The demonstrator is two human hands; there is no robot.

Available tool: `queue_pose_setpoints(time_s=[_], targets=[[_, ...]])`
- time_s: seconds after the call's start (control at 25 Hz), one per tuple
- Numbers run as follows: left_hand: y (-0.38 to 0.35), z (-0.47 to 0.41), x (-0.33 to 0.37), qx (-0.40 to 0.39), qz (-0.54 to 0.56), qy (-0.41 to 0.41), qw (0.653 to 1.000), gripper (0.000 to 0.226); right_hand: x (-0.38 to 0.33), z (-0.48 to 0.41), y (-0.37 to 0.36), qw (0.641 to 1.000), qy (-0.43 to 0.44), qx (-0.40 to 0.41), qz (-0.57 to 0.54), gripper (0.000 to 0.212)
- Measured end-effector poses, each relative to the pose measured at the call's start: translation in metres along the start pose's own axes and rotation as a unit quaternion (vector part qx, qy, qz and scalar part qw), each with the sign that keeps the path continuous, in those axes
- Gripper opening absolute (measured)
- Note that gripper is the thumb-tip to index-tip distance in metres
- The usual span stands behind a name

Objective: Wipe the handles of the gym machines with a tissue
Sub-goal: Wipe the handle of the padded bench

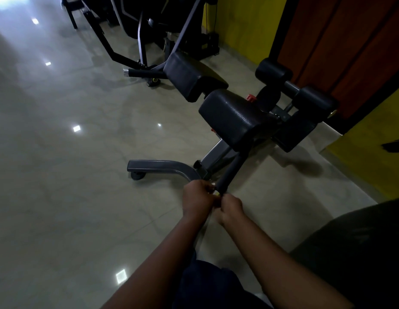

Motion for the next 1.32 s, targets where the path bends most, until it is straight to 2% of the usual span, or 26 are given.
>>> queue_pose_setpoints(time_s=[0.08,0.16,0.32,0.4,0.56,0.76,0.84,0.92,1.0,1.08,1.16,1.2,1.32], targets=[[0.0,-0.002,0.001,-0.003,-0.034,-0.004,0.999,0.027,-0.006,-0.001,-0.014,0.995,-0.054,-0.074,-0.041,0.023],[0.001,-0.005,0.003,-0.016,-0.052,-0.002,0.999,0.03,-0.004,-0.004,-0.014,0.99,-0.06,-0.118,-0.041,0.027],[0.004,-0.011,0.0,-0.023,-0.042,0.01,0.999,0.032,0.001,-0.022,-0.006,0.988,-0.016,-0.156,-0.001,0.038],[0.004,-0.012,-0.001,-0.031,-0.049,0.008,0.998,0.032,-0.013,-0.03,-0.014,0.99,0.019,-0.139,-0.011,0.04],[0.001,-0.013,0.004,-0.042,-0.09,-0.013,0.995,0.03,-0.014,-0.029,-0.009,0.995,0.048,-0.066,-0.063,0.022],[-0.004,-0.016,0.01,-0.065,-0.156,-0.024,0.985,0.028,-0.014,-0.012,0.005,0.99,0.11,0.013,-0.087,0.019],[-0.007,-0.017,0.012,-0.076,-0.171,-0.038,0.982,0.029,-0.037,-0.013,0.006,0.982,0.165,0.078,-0.047,0.017],[-0.008,-0.017,0.014,-0.086,-0.188,-0.048,0.977,0.028,-0.052,-0.008,0.011,0.958,0.251,0.124,0.068,0.011],[-0.012,-0.018,0.015,-0.112,-0.202,-0.053,0.971,0.023,-0.049,0.008,0.015,0.915,0.348,0.103,0.173,0.009],[-0.015,-0.021,0.016,-0.136,-0.203,-0.049,0.968,0.022,-0.042,0.027,0.017,0.861,0.437,0.061,0.254,0.016],[-0.02,-0.024,0.019,-0.148,-0.217,-0.054,0.963,0.03,-0.054,0.028,0.012,0.792,0.518,0.064,0.317,0.02],[-0.022,-0.025,0.02,-0.153,-0.226,-0.057,0.96,0.032,-0.065,0.022,0.007,0.762,0.547,0.068,0.341,0.02],[-0.025,-0.026,0.021,-0.148,-0.227,-0.056,0.961,0.032,-0.087,0.007,-0.005,0.722,0.574,0.053,0.383,0.018]])
Point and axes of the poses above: each hand's wrist, its own z-axis away from the middle knuckle, its own y-axis out of the back of the hand, x = y × z, the point moved 6 cm from there along -z, towards the middle knuckle, and after that the axes turned 2 degrees about x, right-handed, at the moved point
